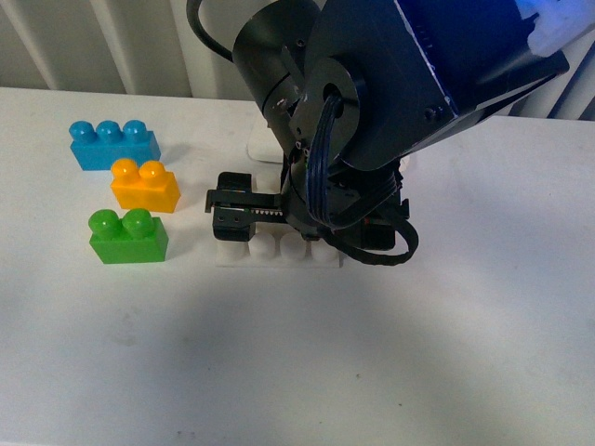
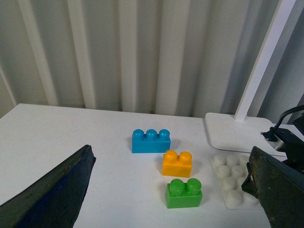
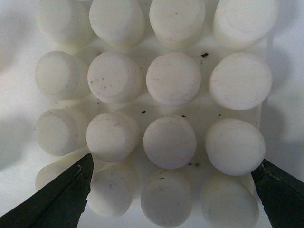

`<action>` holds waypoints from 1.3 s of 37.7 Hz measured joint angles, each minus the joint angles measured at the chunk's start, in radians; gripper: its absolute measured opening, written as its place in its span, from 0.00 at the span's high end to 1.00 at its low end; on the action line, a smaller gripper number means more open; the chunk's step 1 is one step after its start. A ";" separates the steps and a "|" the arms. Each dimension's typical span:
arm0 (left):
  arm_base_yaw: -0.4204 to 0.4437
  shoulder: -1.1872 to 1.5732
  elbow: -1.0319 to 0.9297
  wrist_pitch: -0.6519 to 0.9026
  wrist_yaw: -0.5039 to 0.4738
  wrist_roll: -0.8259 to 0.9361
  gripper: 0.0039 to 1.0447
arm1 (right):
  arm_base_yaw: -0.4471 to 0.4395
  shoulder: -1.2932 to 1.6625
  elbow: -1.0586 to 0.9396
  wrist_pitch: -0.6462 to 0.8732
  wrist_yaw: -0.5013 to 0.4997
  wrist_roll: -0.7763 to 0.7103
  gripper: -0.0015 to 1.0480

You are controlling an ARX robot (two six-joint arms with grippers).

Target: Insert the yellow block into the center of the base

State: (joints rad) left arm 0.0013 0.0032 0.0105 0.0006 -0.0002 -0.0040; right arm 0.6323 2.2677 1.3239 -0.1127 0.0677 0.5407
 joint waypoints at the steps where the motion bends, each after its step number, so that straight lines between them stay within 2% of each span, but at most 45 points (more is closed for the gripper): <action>1: 0.000 0.000 0.000 0.000 0.000 0.000 0.06 | 0.000 0.000 0.000 0.002 0.000 0.001 0.09; 13: 0.000 0.000 0.000 0.000 0.000 0.000 0.06 | -0.022 -0.023 -0.047 0.077 0.003 0.011 0.09; 24: 0.000 0.000 0.000 0.000 0.000 0.000 0.06 | -0.133 -0.213 -0.210 0.240 -0.024 0.015 0.09; 30: 0.000 0.000 0.000 0.000 0.000 0.000 0.06 | -0.201 -0.389 -0.348 0.341 -0.018 -0.023 0.09; 34: 0.000 0.000 0.000 0.000 0.000 0.000 0.06 | -0.253 -0.585 -0.495 0.403 -0.015 -0.104 0.09; 42: 0.000 0.000 0.000 0.000 0.000 0.000 0.06 | -0.354 -1.033 -0.736 0.362 -0.028 -0.248 0.09; 43: 0.000 0.000 0.000 0.000 0.000 0.000 0.06 | -0.359 -1.071 -0.763 0.392 0.003 -0.272 0.11; 44: 0.000 0.000 0.000 0.000 0.000 0.000 0.06 | -0.372 -1.128 -0.819 0.490 0.069 -0.312 0.16; 46: 0.000 0.000 0.000 0.000 0.000 0.000 0.06 | -0.391 -1.196 -0.892 0.617 0.124 -0.385 0.23; 49: 0.000 0.000 0.000 0.000 0.000 0.000 0.06 | -0.433 -1.304 -1.004 0.762 0.136 -0.468 0.37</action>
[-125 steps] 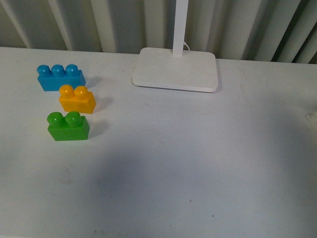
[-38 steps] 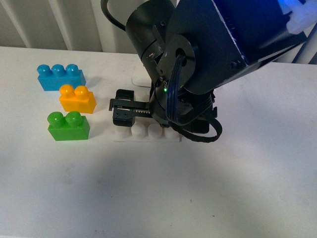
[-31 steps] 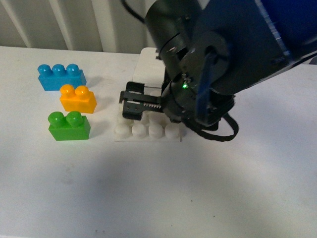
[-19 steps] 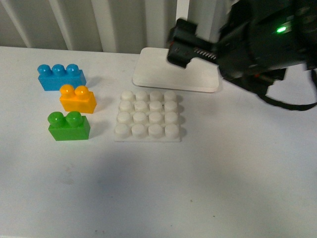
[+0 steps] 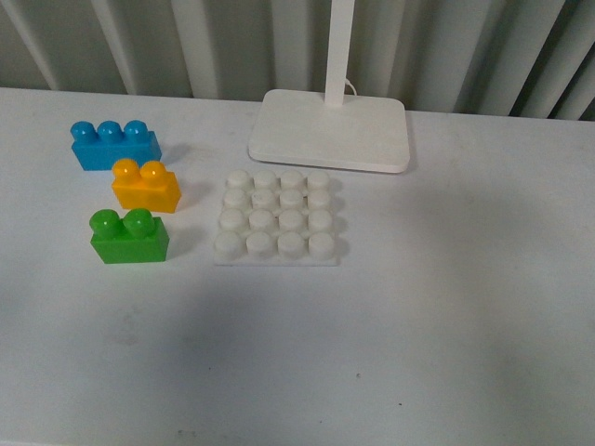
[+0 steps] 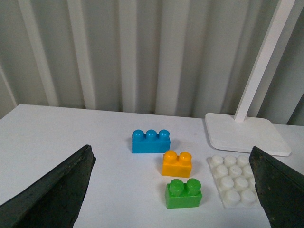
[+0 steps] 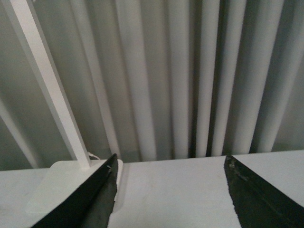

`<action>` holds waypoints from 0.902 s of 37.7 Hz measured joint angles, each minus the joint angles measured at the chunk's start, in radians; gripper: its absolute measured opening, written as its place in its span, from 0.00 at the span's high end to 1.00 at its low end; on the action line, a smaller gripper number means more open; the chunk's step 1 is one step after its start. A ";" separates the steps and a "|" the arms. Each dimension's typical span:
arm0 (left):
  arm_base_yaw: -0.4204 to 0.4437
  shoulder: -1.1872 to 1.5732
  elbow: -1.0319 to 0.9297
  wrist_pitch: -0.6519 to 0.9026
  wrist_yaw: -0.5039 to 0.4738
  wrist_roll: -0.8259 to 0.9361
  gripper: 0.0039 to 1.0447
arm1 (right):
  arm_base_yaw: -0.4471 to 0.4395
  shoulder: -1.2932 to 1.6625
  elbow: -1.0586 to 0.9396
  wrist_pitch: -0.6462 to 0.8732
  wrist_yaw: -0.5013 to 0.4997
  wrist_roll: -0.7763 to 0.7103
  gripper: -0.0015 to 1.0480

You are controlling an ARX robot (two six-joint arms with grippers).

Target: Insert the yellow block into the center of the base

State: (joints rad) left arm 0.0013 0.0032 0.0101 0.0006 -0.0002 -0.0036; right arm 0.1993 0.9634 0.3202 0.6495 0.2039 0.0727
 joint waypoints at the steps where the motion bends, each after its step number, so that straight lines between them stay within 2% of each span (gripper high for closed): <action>1: 0.000 0.000 0.000 0.000 0.000 0.000 0.06 | -0.010 -0.023 -0.023 0.008 -0.009 -0.017 0.43; 12: 0.000 0.000 0.000 0.000 0.000 0.000 0.06 | -0.087 -0.189 -0.177 -0.024 -0.096 -0.066 0.97; 15: 0.000 0.000 0.000 0.000 0.000 0.000 0.06 | -0.106 -0.237 -0.206 -0.048 -0.110 -0.069 0.99; 19: 0.000 0.000 0.000 0.000 0.000 0.000 0.06 | -0.176 -0.294 -0.232 -0.081 -0.196 -0.070 0.99; 34: 0.000 0.000 0.000 0.000 0.000 0.000 0.06 | -0.197 -0.462 -0.288 -0.187 -0.201 -0.069 0.99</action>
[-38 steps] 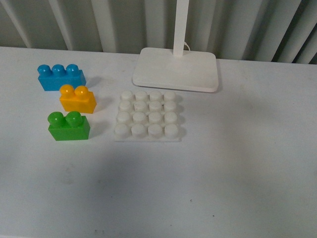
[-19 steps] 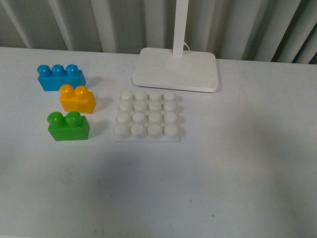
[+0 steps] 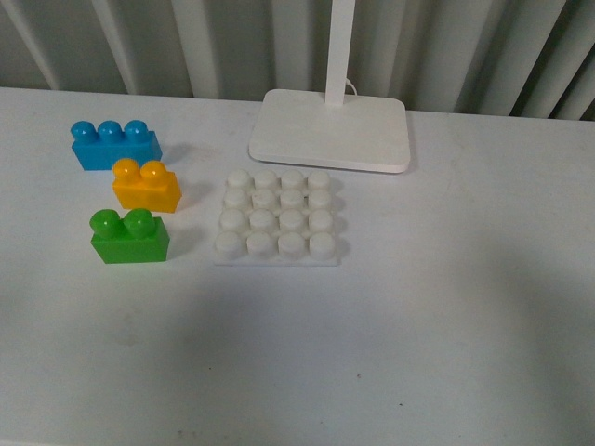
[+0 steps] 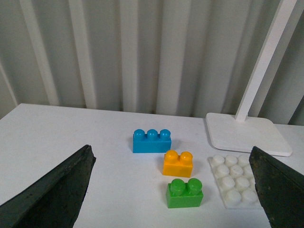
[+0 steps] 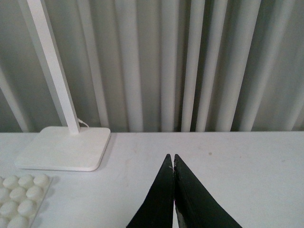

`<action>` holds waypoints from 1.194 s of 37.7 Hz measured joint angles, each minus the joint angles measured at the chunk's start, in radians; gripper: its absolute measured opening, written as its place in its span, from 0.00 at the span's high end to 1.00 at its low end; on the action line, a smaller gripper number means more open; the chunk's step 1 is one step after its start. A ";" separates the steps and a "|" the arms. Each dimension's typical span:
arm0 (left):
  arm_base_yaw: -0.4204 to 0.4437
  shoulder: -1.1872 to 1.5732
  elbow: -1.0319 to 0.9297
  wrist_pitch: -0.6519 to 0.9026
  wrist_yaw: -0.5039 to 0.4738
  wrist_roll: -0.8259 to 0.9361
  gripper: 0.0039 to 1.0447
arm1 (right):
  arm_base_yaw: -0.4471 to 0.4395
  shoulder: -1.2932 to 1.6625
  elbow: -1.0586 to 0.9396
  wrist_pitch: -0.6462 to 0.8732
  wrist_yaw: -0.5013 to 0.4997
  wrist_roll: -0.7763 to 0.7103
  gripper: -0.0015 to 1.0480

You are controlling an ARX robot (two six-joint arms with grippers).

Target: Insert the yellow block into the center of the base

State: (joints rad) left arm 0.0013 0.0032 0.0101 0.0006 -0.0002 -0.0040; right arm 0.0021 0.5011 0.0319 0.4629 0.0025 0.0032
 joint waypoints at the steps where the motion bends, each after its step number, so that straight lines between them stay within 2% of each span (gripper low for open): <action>1: 0.000 0.000 0.000 0.000 0.000 0.000 0.06 | 0.000 -0.003 -0.010 0.015 0.000 0.000 0.99; 31: 0.000 0.000 0.000 0.000 0.000 0.000 0.06 | 0.000 -0.322 -0.027 -0.280 -0.001 0.000 0.99; 35: 0.000 0.000 0.000 0.000 0.000 0.000 0.06 | 0.000 -0.461 -0.026 -0.452 -0.002 0.000 0.99; 43: 0.000 0.000 0.000 0.000 0.000 0.000 0.06 | 0.000 -0.496 -0.026 -0.461 -0.002 0.000 0.99; 45: 0.000 0.000 0.000 0.000 0.000 0.000 0.06 | 0.000 -0.496 -0.026 -0.461 -0.002 -0.002 0.95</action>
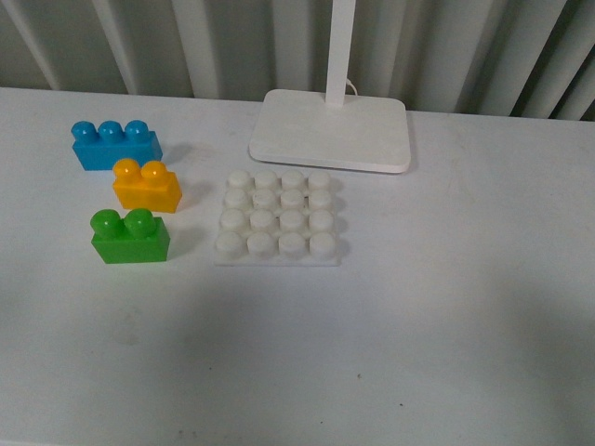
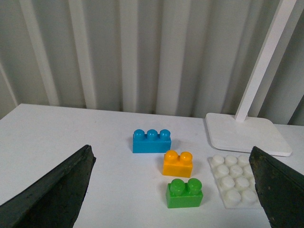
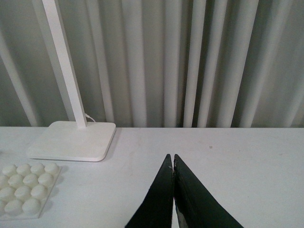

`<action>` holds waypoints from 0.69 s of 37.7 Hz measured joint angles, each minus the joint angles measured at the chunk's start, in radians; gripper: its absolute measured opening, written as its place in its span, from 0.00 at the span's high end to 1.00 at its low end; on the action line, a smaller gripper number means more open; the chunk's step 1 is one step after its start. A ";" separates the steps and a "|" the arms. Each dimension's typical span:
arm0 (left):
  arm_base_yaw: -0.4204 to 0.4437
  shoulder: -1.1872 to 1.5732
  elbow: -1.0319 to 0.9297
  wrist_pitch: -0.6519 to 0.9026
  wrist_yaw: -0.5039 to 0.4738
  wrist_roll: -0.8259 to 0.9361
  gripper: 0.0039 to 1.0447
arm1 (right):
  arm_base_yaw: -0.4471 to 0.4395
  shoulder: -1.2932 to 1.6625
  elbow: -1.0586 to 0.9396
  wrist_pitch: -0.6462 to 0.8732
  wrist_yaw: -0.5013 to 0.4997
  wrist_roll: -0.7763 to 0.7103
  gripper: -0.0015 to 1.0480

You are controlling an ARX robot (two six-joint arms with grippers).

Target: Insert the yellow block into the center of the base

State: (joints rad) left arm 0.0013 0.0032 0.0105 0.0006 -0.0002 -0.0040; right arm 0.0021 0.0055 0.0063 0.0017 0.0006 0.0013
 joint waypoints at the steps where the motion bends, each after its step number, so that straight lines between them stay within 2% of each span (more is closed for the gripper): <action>1: 0.000 0.000 0.000 0.000 0.000 0.000 0.06 | 0.000 0.000 0.000 0.000 0.000 0.000 0.92; 3: 0.000 0.011 0.005 -0.019 0.006 -0.015 0.06 | 0.000 -0.001 0.000 0.000 0.000 0.000 0.80; 5: -0.008 0.103 0.064 -0.153 0.028 -0.112 0.06 | 0.000 -0.001 0.000 0.000 0.001 0.000 0.70; 7: -0.026 0.221 0.094 -0.160 0.023 -0.198 0.06 | 0.000 -0.001 0.000 0.000 0.000 0.000 0.61; 11: -0.063 0.390 0.121 -0.067 0.009 -0.265 0.06 | 0.000 -0.001 0.000 0.000 0.000 0.000 0.48; 16: -0.110 0.633 0.180 0.130 0.004 -0.282 0.06 | 0.000 -0.001 0.000 0.000 0.000 0.000 0.29; 20: -0.152 0.910 0.277 0.286 -0.008 -0.276 0.06 | 0.000 -0.001 0.000 0.000 0.000 0.000 0.09; 26: -0.196 1.268 0.422 0.368 -0.018 -0.274 0.06 | 0.000 -0.001 0.000 0.000 0.000 0.000 0.09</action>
State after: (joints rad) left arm -0.1951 1.2713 0.4320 0.3683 -0.0185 -0.2783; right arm 0.0025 0.0044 0.0063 0.0013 0.0010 0.0017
